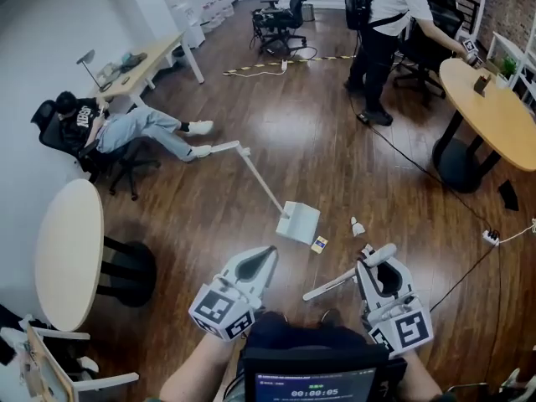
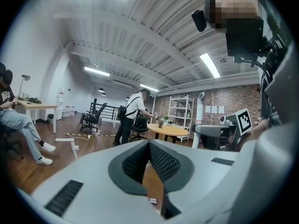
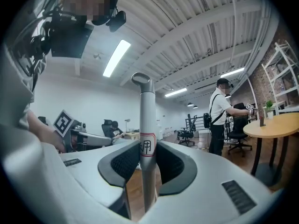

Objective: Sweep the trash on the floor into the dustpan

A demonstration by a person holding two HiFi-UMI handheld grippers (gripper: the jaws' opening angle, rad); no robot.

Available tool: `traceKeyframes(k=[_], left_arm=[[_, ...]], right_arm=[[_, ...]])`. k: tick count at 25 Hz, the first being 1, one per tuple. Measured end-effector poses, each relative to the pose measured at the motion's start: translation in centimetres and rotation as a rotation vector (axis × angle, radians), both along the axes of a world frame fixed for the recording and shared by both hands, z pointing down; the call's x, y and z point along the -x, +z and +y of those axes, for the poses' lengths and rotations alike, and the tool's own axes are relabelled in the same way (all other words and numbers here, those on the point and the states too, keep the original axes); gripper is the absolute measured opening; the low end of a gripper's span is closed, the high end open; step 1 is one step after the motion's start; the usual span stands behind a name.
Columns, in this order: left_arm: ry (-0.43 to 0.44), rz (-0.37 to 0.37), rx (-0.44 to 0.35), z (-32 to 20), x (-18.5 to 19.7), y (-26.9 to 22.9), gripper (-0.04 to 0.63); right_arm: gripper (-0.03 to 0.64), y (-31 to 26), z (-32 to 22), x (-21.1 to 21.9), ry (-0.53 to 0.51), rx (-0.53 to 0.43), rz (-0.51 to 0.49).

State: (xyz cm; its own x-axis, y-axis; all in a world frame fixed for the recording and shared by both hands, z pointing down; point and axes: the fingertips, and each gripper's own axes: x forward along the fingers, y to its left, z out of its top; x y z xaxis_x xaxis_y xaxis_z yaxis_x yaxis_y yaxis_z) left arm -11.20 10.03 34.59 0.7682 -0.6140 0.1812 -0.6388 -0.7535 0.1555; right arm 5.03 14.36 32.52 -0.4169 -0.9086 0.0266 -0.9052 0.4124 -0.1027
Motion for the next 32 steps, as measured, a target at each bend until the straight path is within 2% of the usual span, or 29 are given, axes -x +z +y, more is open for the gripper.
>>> traceKeyframes(k=[5, 10, 16, 20, 23, 28, 32], left_arm=[[0.081, 0.033, 0.027, -5.0, -1.3, 3.4, 0.011], [0.169, 0.033, 0.022, -9.9, 0.0, 5.2, 0.011], [0.219, 0.032, 0.03, -15.5, 2.1, 8.2, 0.011], [0.258, 0.002, 0.099, -18.0, 1.8, 13.1, 0.012], [0.247, -0.03, 0.161, -19.5, 1.1, 16.6, 0.011], [0.239, -0.055, 0.215, -20.4, 0.2, 19.3, 0.011], [0.261, -0.087, 0.235, -20.0, -1.1, 21.0, 0.012]], right_arm=[[0.135, 4.4, -4.5, -0.6, 0.091, 0.056, 0.065], [0.133, 7.0, -8.1, -0.3, 0.233, 0.068, 0.107], [0.135, 9.4, -11.5, -0.1, 0.398, 0.07, 0.131], [0.133, 12.9, -13.4, -0.2, 0.488, 0.107, 0.114], [0.135, 16.0, -15.0, -0.4, 0.5, 0.151, 0.095], [0.133, 20.8, -17.7, 0.2, 0.442, 0.238, 0.095], [0.133, 23.3, -19.1, -0.6, 0.453, 0.261, 0.072]])
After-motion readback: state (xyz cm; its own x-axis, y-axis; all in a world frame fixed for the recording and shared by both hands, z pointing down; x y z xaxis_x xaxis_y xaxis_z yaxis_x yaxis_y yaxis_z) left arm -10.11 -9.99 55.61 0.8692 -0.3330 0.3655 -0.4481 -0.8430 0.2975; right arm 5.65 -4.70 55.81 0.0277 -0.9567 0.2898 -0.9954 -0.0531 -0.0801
